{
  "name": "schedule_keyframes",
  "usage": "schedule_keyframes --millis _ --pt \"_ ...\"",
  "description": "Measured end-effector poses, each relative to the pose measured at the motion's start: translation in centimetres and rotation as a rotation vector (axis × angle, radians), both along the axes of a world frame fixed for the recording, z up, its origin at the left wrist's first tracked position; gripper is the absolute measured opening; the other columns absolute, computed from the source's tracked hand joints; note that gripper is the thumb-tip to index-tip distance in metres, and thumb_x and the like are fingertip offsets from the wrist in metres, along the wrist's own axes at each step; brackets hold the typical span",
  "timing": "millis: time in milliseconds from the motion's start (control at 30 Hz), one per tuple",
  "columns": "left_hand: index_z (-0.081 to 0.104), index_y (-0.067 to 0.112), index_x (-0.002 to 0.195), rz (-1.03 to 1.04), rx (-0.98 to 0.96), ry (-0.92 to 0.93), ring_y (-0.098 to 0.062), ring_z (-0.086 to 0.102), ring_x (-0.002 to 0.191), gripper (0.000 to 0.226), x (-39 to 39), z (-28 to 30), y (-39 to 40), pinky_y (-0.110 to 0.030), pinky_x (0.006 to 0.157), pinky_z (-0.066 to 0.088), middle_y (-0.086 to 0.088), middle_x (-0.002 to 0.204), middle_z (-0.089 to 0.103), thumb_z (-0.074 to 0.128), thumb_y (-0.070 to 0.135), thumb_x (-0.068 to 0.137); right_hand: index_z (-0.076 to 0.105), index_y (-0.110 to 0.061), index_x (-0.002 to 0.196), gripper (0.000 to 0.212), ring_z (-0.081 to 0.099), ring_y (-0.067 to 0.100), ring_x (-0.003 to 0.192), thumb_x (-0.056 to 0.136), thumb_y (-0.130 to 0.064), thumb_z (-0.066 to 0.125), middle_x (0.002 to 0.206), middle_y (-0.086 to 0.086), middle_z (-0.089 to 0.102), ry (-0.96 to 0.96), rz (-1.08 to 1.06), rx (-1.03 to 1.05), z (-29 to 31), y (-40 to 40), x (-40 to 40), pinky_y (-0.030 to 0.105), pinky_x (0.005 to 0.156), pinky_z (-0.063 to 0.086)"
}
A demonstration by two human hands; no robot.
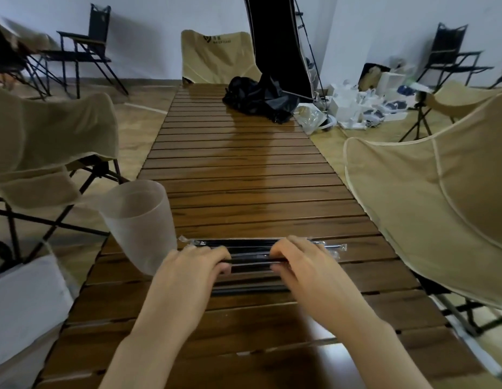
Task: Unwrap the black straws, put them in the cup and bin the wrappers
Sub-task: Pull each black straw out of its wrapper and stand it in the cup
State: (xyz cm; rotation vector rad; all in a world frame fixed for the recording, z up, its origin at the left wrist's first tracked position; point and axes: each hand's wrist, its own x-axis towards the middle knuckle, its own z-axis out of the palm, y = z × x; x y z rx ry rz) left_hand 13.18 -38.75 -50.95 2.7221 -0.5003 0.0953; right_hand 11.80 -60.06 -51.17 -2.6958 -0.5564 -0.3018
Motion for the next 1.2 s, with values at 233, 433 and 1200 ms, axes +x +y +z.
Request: schedule_keyframes --millis 233,433,1200 --pt "0.051 0.040 0.089 -0.077 0.018 -0.106 0.003 0.051 0.083 0.019 -0.5 2.0 2.1 -0.023 0.079 0.041 0.021 0.084 0.055 0.037 0.036 0.101 0.073 -0.019 0.090 0.031 0.057 0.002 0.071 0.065 -0.003 0.083 0.080 -0.008 0.068 -0.130 0.006 -0.091 0.8 -2.6 0.3 0.016 0.069 0.039" --pt "0.054 0.032 0.081 -0.118 -0.041 -0.148 0.002 0.050 0.072 0.028 -0.5 1.7 1.8 -0.017 0.074 0.039 0.016 0.074 0.055 0.036 0.038 0.100 0.070 -0.019 0.083 0.025 0.059 0.010 0.065 0.069 0.002 0.075 0.075 -0.007 0.066 -0.101 0.031 -0.010 0.6 -1.9 0.2 0.006 0.069 0.030" --pt "0.054 0.039 0.075 -0.082 -0.114 -0.066 0.005 0.056 0.075 0.026 -0.5 2.4 2.9 -0.015 0.065 0.041 0.020 0.070 0.059 0.041 0.043 0.096 0.074 -0.023 0.098 0.025 0.055 0.003 0.073 0.086 -0.022 0.052 0.081 -0.015 0.067 -0.068 0.042 0.132 2.1 -1.2 -0.6 0.009 0.071 0.037"
